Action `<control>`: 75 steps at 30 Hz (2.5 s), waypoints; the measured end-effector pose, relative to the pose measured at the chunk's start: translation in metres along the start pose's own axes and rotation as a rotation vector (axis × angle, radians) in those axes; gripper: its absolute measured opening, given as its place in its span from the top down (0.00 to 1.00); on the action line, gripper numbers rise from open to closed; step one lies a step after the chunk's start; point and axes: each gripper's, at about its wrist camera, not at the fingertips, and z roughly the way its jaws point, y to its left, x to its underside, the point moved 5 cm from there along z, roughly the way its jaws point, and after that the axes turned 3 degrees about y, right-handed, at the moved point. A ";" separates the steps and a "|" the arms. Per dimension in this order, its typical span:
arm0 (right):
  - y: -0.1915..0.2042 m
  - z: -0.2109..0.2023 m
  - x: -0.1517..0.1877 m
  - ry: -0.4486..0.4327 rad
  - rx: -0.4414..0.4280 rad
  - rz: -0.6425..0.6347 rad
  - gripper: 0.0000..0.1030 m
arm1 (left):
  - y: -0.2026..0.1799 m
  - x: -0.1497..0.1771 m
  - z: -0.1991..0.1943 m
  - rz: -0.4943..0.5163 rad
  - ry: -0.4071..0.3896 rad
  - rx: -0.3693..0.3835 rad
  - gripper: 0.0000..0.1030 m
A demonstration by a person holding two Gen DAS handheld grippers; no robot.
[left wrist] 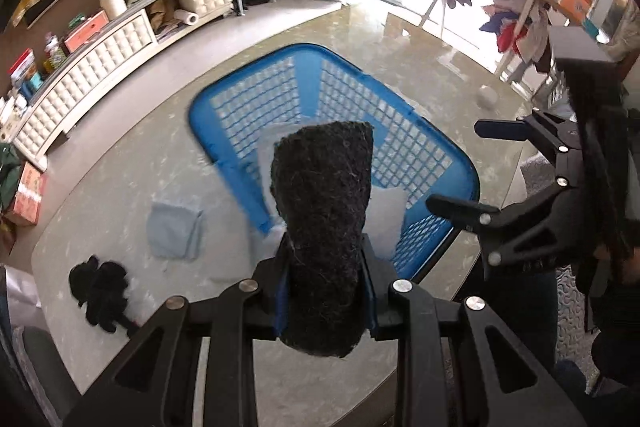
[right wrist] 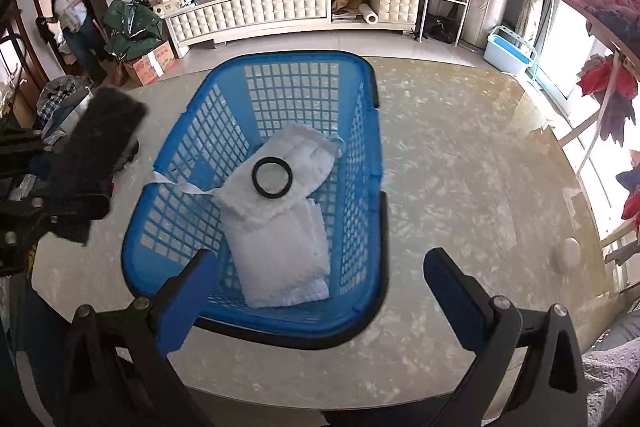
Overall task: Organize soft objects
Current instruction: 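Carry the black square mat into the blue basket and open the left gripper, then withdraw both tools from the basket toward the black plush toy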
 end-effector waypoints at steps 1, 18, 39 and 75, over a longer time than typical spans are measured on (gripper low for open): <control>-0.002 0.001 0.001 -0.001 -0.004 0.006 0.00 | -0.005 -0.004 0.007 0.014 0.012 0.001 0.74; -0.033 0.018 0.008 0.012 -0.025 0.082 0.00 | -0.017 -0.044 0.091 0.095 0.099 0.016 0.74; -0.042 0.032 0.011 0.050 -0.044 0.137 0.00 | -0.010 -0.052 0.134 0.177 0.174 -0.024 0.67; 0.047 -0.020 -0.008 -0.008 -0.036 0.031 0.00 | 0.047 0.023 -0.014 -0.037 -0.090 -0.131 0.11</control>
